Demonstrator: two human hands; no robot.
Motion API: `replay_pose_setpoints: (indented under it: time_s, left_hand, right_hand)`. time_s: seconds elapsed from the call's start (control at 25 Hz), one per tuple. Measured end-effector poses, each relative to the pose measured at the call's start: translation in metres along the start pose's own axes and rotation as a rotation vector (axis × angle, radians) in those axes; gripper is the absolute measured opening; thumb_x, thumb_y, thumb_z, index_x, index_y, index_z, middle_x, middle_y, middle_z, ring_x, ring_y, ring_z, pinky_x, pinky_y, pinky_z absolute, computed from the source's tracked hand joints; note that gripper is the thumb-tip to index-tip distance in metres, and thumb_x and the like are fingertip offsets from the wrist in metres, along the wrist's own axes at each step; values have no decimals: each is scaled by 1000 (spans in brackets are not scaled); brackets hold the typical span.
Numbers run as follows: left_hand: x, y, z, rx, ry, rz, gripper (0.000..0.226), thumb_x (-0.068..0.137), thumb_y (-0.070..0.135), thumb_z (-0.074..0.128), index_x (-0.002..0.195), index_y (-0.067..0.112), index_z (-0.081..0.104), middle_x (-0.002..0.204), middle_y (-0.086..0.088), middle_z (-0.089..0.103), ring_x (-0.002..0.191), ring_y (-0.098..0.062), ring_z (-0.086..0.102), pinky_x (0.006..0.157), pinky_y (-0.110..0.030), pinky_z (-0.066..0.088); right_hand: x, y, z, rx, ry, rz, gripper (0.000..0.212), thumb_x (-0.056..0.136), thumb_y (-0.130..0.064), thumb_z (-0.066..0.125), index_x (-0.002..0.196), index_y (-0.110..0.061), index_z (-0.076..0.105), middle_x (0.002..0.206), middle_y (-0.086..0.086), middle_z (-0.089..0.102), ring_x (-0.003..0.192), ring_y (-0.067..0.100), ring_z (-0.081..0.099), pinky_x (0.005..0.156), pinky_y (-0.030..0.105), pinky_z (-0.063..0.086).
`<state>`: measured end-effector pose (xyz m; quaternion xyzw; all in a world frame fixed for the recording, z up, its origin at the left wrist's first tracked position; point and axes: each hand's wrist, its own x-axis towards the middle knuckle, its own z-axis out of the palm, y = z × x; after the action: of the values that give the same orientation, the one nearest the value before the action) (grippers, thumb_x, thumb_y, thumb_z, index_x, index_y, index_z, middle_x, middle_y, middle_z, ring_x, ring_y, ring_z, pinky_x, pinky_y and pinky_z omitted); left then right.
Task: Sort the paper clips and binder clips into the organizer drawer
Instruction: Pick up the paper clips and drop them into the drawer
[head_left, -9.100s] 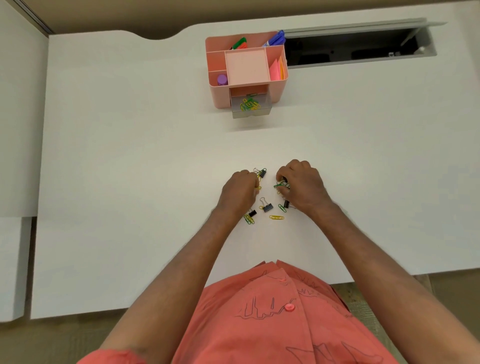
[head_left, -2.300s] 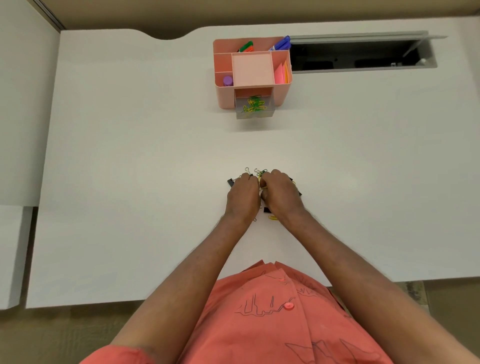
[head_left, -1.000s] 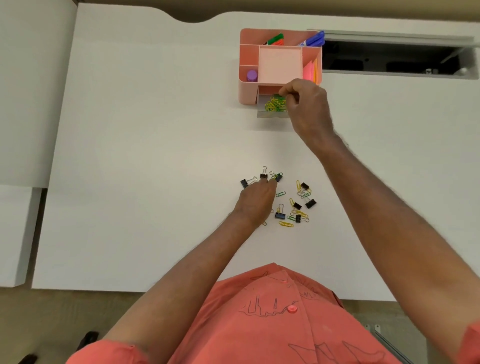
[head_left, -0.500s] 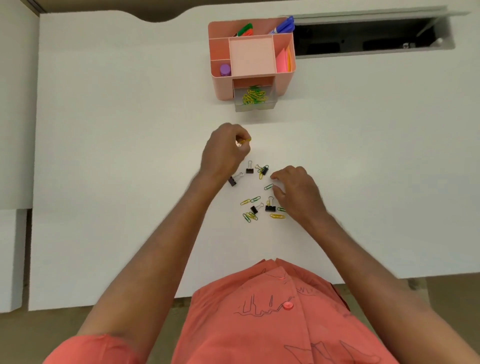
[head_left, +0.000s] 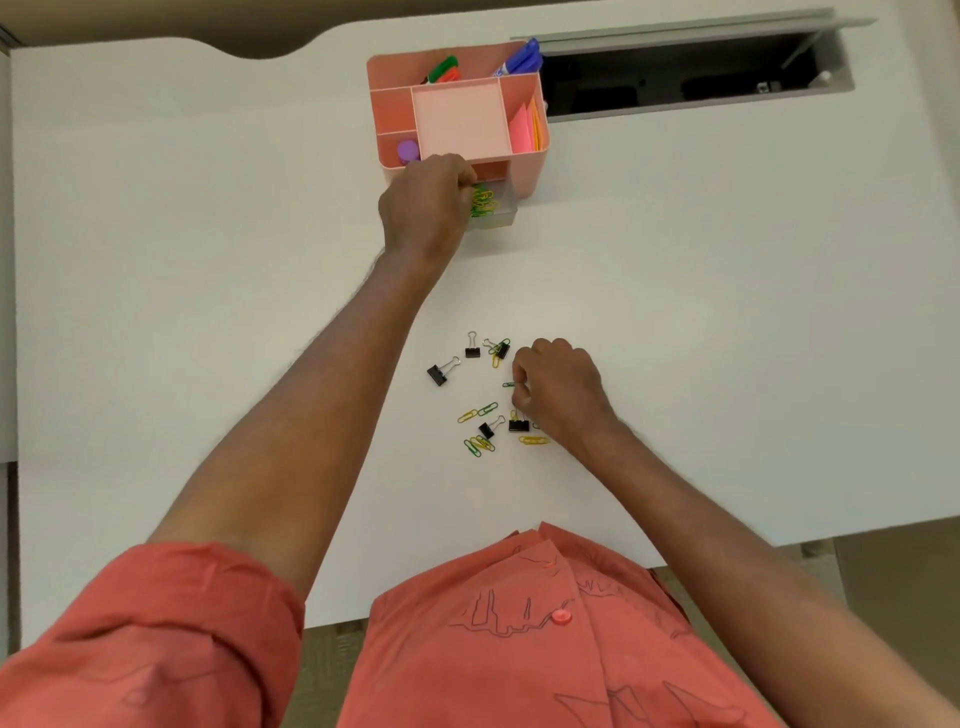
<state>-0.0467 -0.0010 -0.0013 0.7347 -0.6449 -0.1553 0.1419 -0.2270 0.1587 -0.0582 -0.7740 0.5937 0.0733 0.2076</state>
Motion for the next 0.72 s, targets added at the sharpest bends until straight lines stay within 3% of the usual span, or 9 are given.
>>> replay_pose_setpoints:
  time_s: [0.12, 0.24, 0.36, 0.48, 0.6, 0.72]
  left_hand:
    - [-19, -5, -1, -69, 114, 84, 27, 96, 28, 55, 118, 32, 69, 117, 11, 71, 101, -19, 67, 76, -35, 52]
    - [-62, -16, 7, -180, 177, 111, 18, 96, 33, 55, 110, 32, 66, 113, 15, 68, 89, -15, 67, 71, -32, 51]
    - [-117, -26, 27, -262, 81, 91, 13, 96, 32, 59, 107, 33, 66, 106, 17, 68, 85, -3, 62, 72, -27, 49]
    - [-162, -31, 48, -259, -101, 58, 14, 96, 33, 61, 110, 35, 65, 106, 18, 67, 73, 2, 53, 73, -27, 52]
    - [-185, -29, 65, -235, -242, 90, 22, 98, 33, 60, 120, 31, 64, 117, 13, 64, 95, -8, 62, 78, -29, 52]
    - [-190, -27, 74, -188, -282, 83, 28, 99, 28, 59, 126, 22, 63, 125, 5, 60, 114, -16, 57, 84, -34, 55]
  right_hand:
    - [-1, 2, -15, 204, 15, 23, 4, 88, -21, 60, 90, -23, 64, 90, -7, 65, 91, 20, 58, 76, 33, 44]
    - [17, 5, -48, 484, 185, 95, 4, 88, -24, 65, 89, -24, 61, 87, -10, 67, 80, 12, 58, 67, 30, 44]
    - [58, -1, -92, 509, 417, 44, 4, 90, -23, 64, 94, -23, 63, 91, -11, 69, 75, 9, 57, 66, 30, 48]
    - [102, -12, -122, 380, 460, -36, 9, 96, -23, 61, 103, -21, 66, 102, -7, 71, 89, 12, 62, 73, 32, 55]
    - [130, -20, -127, 235, 401, -37, 15, 100, -22, 58, 110, -20, 69, 111, -2, 72, 102, 18, 65, 83, 39, 58]
    - [135, -22, -119, 277, 390, -51, 18, 100, -22, 56, 111, -21, 70, 113, -3, 72, 103, 17, 64, 84, 38, 57]
